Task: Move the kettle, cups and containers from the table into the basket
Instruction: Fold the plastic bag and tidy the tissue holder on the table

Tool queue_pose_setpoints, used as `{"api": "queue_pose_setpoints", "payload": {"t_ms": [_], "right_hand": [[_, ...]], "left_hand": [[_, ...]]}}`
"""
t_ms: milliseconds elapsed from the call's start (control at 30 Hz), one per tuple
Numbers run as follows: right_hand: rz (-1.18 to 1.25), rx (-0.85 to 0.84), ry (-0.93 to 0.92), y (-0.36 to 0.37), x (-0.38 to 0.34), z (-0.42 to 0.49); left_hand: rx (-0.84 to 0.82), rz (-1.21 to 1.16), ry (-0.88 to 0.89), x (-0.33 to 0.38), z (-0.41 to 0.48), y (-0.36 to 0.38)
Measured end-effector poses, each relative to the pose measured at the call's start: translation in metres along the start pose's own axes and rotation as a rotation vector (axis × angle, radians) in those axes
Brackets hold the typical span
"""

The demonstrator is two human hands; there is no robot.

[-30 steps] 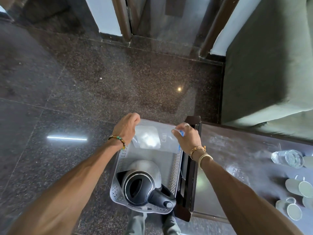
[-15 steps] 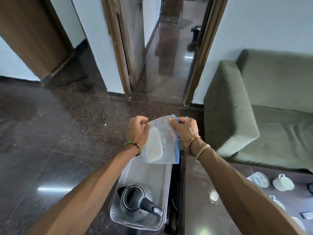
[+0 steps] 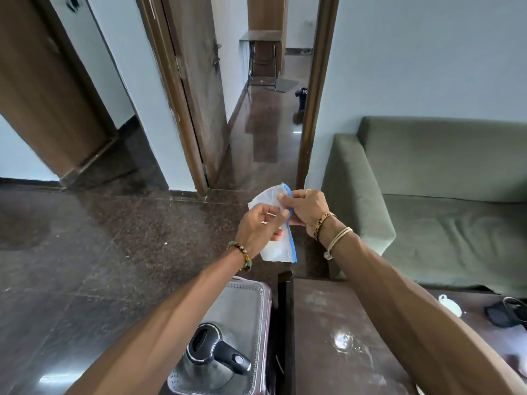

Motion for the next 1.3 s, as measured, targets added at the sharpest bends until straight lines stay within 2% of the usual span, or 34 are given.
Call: {"api": "queue_pose_setpoints", "payload": {"t_ms": [267, 400, 467, 533, 667, 800, 1033, 1200, 1300], "right_hand": [[0.055, 0.071, 0.063, -0.017, 0.008, -0.002], [0.082, 0.049, 0.053, -0.011, 0.012, -0.005], [0.013, 0.019, 0.002, -0.007, 0.011, -0.007], [-0.153, -0.011, -0.098, -0.003, 0.007, -0.007], [-0.423, -0.077, -0.277, 0.010, -0.002, -0.015], [-0.532, -0.084, -0.347, 0.016, -0.003, -0.025], [-0.657, -0.175, -0.273, 0.000, 0.036, -0.036], [-0.605, -0.225, -0.188, -0.011, 0.055, -0.038], [-0.637, -0.236, -0.206, -0.010, 0.056, -0.039]], "left_hand": [[0.023, 0.183, 0.048, 0.005, -0.014, 0.010], [0.031, 0.102, 0.020, -0.002, -0.017, 0.004], [0.122, 0.061, 0.044, -0.003, -0.018, -0.004], [0.201, 0.125, 0.111, 0.001, -0.015, -0.013], [0.124, 0.290, 0.231, 0.012, 0.001, -0.022], [0.165, 0.273, 0.219, 0.011, 0.004, -0.030], [0.469, 0.217, 0.163, -0.001, 0.007, -0.063], [0.532, 0.215, 0.151, -0.015, 0.001, -0.073], [0.531, 0.208, 0.066, -0.030, 0.000, -0.073]]}}
Point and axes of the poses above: each hand's wrist, its own z-axis towards the middle knuckle, its own y-axis out of the palm, x = y × z, the point moved 5 cm from there along z, towards the middle knuckle, and after that the axes turned 3 degrees about -z, right-handed, at the moved point
